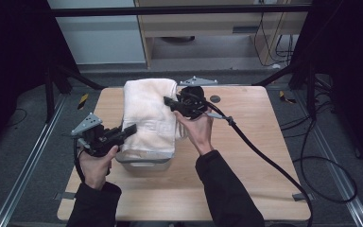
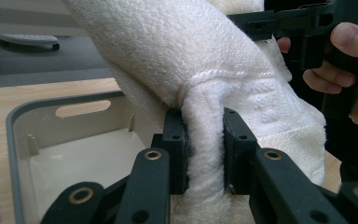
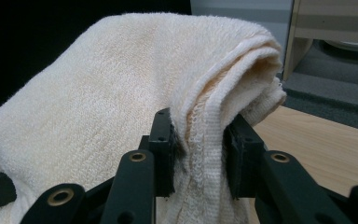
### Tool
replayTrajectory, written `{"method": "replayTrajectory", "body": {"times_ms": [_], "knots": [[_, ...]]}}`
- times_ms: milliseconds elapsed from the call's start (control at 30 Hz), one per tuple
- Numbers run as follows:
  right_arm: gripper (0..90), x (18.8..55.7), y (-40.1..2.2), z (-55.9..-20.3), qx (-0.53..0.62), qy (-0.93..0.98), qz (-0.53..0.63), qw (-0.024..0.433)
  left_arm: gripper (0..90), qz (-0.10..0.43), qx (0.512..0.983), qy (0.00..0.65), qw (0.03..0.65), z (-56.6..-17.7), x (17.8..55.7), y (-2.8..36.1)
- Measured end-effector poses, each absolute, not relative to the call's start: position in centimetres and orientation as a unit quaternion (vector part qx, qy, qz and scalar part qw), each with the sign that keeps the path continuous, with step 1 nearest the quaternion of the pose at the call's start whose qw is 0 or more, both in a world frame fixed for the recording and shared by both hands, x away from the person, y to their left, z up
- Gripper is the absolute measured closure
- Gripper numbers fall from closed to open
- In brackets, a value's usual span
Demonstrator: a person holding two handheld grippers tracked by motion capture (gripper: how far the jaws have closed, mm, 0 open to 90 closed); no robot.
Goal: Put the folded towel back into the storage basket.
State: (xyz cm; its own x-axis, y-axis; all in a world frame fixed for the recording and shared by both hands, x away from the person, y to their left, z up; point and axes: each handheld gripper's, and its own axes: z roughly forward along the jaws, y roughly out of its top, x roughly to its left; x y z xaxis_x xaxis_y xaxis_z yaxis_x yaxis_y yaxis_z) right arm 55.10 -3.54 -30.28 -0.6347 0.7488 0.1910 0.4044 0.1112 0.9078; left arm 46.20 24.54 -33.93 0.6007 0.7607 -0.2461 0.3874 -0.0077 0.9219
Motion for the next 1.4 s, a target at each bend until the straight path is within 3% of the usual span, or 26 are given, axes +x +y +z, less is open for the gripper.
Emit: {"method": "replayTrajectory", "body": {"times_ms": [567, 1400], "knots": [[67.6, 57.3, 0.2, -31.4, 0.396, 0.735, 0.527, 0.157, 73.3, 0.187, 0.687, 0.442, 0.545, -34.8, 47.4, 27.0], [67.1, 59.7, 2.4, -36.7, 0.424, 0.749, 0.487, 0.148, 73.2, 0.179, 0.715, 0.461, 0.494, -38.5, 49.7, 27.6]]}}
